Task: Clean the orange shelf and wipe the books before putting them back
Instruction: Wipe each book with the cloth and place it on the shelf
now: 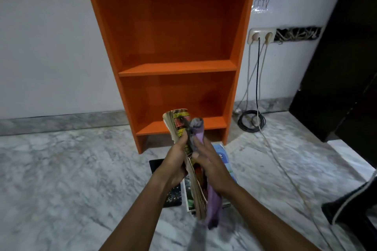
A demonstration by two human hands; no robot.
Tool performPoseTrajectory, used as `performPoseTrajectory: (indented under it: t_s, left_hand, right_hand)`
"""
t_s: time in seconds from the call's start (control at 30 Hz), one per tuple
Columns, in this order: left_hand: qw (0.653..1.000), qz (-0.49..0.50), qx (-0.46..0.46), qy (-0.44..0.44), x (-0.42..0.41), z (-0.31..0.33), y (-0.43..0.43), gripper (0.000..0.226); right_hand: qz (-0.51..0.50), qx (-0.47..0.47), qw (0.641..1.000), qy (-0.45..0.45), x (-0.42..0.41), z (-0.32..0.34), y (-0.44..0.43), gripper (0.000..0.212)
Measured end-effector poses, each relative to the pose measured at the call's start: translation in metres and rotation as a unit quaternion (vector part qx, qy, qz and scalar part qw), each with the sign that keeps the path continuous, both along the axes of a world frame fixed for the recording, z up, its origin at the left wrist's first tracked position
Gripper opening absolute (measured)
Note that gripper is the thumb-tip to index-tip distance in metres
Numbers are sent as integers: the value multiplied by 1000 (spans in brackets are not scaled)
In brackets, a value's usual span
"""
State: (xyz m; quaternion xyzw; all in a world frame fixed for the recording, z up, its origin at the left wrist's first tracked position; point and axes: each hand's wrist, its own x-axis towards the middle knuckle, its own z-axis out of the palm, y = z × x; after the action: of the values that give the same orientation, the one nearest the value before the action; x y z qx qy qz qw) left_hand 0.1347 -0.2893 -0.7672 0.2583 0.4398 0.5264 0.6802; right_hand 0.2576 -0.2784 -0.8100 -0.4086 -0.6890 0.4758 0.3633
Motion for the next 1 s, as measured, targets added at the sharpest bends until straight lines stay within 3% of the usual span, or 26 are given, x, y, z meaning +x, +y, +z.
performPoseTrajectory:
  t_s: [0.17,0.23,0.33,0.47,0.6,0.63,0.77,0.87,0.93,1.0]
  left_hand:
    - [996,-76,-8,39,13,-4,-22,45]
    - [998,-65,4,23,10,1,-24,42]
    - [999,-18,34,-14,-1,11,-23,41]
    - [993,45,70,-88,-27,22,-14,44]
    - [988,102,89,-73,-49,24,-5,49]
    - [987,119,87,-56,-57,23,-4,46]
    - [979,190,-5,71,-85,10,4,37]
    - [931,269,-19,246,-75,-3,4,38]
    - [936,240,66,250,-51,-4,2,48]
    - [966,192,98,141,-29,8,3,46]
  right_hand:
    - [-186,17,982,8,-4,11,33,43]
    - [-175,-66,981,47,2,16,49,28]
    - [-142,-204,959,134,17,8,58,23]
    - [-109,-307,931,165,19,-21,40,72]
    - [-52,-336,916,215,27,-29,34,29]
    - [-53,-327,918,217,27,-25,36,23]
    - [-69,-245,948,189,31,1,53,45]
    - [-27,-125,983,132,31,28,52,32]
    - [-48,3,997,60,17,39,45,23]
    - [-60,110,991,-56,-2,43,35,27]
